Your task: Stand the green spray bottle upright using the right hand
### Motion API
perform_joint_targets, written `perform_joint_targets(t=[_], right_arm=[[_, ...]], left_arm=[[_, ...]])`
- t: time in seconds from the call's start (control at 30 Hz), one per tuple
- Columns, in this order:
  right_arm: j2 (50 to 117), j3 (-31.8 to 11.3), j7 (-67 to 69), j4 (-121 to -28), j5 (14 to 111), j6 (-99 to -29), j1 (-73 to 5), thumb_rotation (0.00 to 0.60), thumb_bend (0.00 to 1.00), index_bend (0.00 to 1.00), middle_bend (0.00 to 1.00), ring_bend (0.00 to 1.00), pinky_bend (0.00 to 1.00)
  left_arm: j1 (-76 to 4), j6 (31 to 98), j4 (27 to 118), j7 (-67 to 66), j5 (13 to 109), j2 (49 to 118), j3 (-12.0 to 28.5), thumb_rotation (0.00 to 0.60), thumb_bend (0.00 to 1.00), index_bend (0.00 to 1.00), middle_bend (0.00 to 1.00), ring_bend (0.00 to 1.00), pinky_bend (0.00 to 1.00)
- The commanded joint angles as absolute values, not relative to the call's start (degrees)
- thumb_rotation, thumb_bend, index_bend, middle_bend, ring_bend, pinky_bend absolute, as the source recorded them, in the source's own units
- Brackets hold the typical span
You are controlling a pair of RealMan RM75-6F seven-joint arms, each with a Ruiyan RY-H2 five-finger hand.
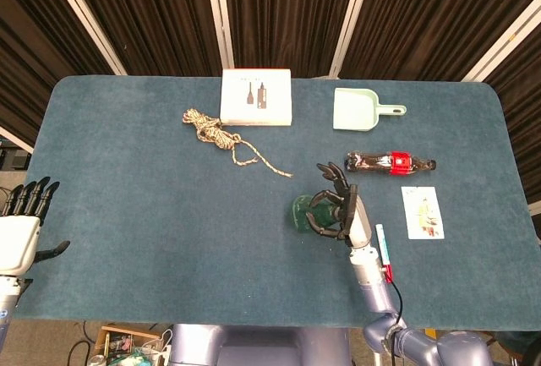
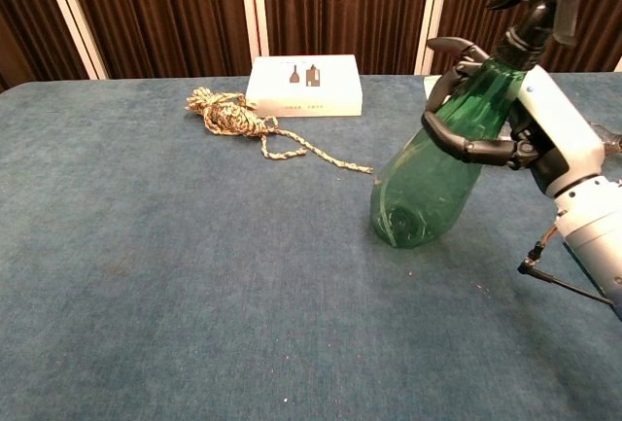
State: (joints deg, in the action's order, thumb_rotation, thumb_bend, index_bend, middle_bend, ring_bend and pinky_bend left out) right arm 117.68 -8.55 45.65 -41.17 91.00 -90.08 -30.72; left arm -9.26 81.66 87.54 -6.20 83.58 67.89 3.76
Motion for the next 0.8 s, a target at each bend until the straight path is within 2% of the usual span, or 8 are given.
perform_joint_targets(t=[0.03, 0.23, 0.33, 0.57, 0.8], right_arm=[[116.6, -7.4, 42.8, -42.0, 91.5, -87.9, -31.2, 0.6, 0.51, 0.92, 0.13, 0.0, 0.2], [114.5, -6.7, 38.5, -45.1, 91.5, -84.8, -31.9, 0.6, 0.48, 0.89, 0.15, 0.0, 0.2], [112.4, -7.0, 36.2, -47.7, 91.1, -82.4, -32.8, 0.6, 0.42, 0.83, 0.12, 0.0, 0.19], [105.5, -7.6, 27.5, -57.1, 89.1, -73.4, -35.5, 0.6, 0.24, 0.54, 0.01, 0.0, 0.15], [99.3, -9.4, 23.1, -66.2, 84.6, -65.5, -37.1, 0.6, 0.2, 0.15, 0.0, 0.0, 0.11]], left_arm=[[-9.3, 81.6, 87.5, -6.0, 83.7, 67.8, 3.7, 0.6, 0.01, 0.04, 0.0, 0.0, 0.0], [-9.3, 81.8, 87.6, -5.9, 83.9, 67.8, 3.6, 0.6, 0.01, 0.04, 0.0, 0.0, 0.0], [-9.3, 81.7, 87.8, -5.7, 84.0, 67.6, 3.5, 0.6, 0.01, 0.05, 0.0, 0.0, 0.0], [-9.2, 81.9, 88.0, -4.7, 84.6, 67.2, 3.3, 0.6, 0.01, 0.07, 0.0, 0.0, 0.0], [-9.0, 82.6, 88.0, -2.5, 85.6, 66.6, 3.1, 0.6, 0.01, 0.08, 0.0, 0.0, 0.0]])
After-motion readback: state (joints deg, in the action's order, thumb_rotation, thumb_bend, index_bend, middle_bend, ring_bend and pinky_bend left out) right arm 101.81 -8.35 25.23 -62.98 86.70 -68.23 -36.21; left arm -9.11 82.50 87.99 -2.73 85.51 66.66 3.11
